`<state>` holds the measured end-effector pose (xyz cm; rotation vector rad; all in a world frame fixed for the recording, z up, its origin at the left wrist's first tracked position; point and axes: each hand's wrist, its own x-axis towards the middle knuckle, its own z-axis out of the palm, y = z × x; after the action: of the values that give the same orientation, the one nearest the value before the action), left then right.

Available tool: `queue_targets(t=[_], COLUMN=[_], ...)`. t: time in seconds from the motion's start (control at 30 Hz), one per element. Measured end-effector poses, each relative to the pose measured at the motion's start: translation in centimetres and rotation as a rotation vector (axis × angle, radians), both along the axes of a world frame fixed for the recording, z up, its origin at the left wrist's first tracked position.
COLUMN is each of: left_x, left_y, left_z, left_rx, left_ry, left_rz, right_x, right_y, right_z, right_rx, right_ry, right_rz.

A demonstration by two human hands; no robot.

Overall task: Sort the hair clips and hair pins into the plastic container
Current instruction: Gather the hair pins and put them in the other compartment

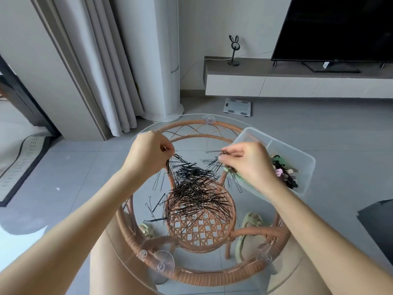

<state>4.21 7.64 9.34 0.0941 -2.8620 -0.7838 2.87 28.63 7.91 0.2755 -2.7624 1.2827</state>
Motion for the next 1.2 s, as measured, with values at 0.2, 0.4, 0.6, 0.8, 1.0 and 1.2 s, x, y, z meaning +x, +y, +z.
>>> queue_targets(t=[0.2,0.4,0.6,0.8,1.0,1.2], left_x=[-1.1,-2.1,-3.1,-5.7,-9.1,-10.8], left_y=[0.5,1.2,3.5,8.3,14.6,18.5], left_z=[1.4,1.1,1.8,2.8,1.1,-2.2], left_rx=[0.033,0.09,0.11,0.047,-0.225,-0.532], left_ry=[-0.016,-0.046,-0.04,0.068,0.124,0.005], left_rz=[0.009,-0.002,-0.066,-0.174,-0.328,-0.553], right_x=[-5.9,-9.4,-10.1,-9.3,-6.2,-4.0], right_y=[3.7,4.1,3.1,6.3,10.1,11.1], right_z=[0.8,-1.3,-2.9,-1.1,-0.2,-0.7], right_rx=[-0.114,0.162,0.293,0.242,0.154,0.079], right_ry=[-0.012,-0.176,-0.236,-0.097,0.005,-0.05], right_rz=[-0.32,-0.569,-0.395,-0.376,-0.389,-0.339])
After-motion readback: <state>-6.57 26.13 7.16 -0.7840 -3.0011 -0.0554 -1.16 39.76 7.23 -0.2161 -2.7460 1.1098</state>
